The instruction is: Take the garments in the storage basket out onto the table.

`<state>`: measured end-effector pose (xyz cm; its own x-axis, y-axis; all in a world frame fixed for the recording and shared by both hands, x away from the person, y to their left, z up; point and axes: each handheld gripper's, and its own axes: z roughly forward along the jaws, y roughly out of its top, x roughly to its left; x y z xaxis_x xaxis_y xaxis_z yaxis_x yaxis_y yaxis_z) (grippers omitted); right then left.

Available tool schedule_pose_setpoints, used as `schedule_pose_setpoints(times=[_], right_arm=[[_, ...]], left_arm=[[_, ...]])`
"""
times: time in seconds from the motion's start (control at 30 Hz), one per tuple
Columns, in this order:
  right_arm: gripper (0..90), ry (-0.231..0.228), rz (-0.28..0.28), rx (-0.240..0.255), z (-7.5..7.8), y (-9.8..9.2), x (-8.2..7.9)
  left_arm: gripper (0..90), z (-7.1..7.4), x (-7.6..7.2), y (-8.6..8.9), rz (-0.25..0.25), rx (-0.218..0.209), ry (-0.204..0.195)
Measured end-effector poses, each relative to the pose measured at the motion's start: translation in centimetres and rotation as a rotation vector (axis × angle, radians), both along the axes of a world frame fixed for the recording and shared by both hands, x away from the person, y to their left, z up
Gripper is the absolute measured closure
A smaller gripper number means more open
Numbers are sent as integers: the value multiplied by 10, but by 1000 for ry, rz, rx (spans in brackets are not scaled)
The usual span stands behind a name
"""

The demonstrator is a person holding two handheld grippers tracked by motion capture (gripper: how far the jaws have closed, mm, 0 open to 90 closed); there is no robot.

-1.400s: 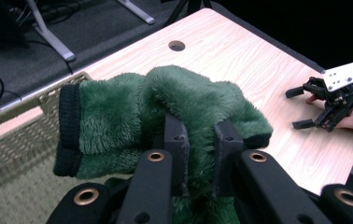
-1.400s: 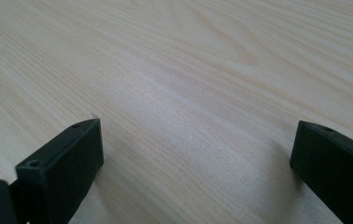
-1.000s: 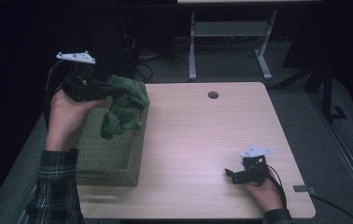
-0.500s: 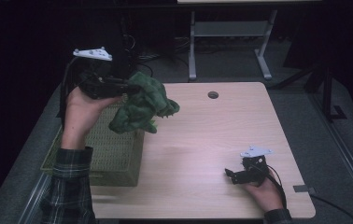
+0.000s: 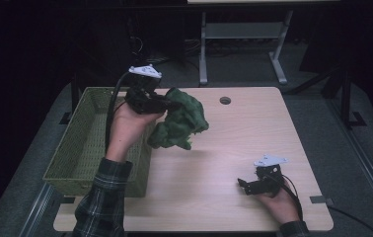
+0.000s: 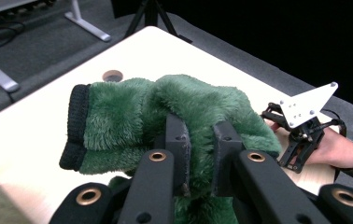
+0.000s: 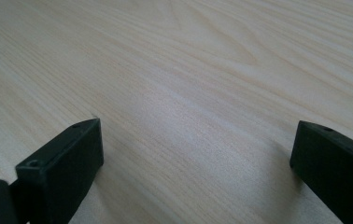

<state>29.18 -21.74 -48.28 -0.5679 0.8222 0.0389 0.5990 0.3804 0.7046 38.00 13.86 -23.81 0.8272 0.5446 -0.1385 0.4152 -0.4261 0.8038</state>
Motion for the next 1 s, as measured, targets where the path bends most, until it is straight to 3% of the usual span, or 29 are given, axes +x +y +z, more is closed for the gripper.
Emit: schedule_pose_setpoints(times=[0.23, 0.47, 0.83, 1.0], right_arm=[[24, 0, 0, 0, 0, 0, 0], [24, 0, 0, 0, 0, 0, 0], [24, -3, 1, -1, 0, 0, 0], [23, 0, 0, -1, 0, 0, 0]], left_arm=[[806, -15, 3, -18, 5, -6, 14], [806, -25, 3, -27, 17, -48, 9], [806, -60, -2, -49, 11, -57, 30], [805, -84, -7, -66, -2, -63, 53]])
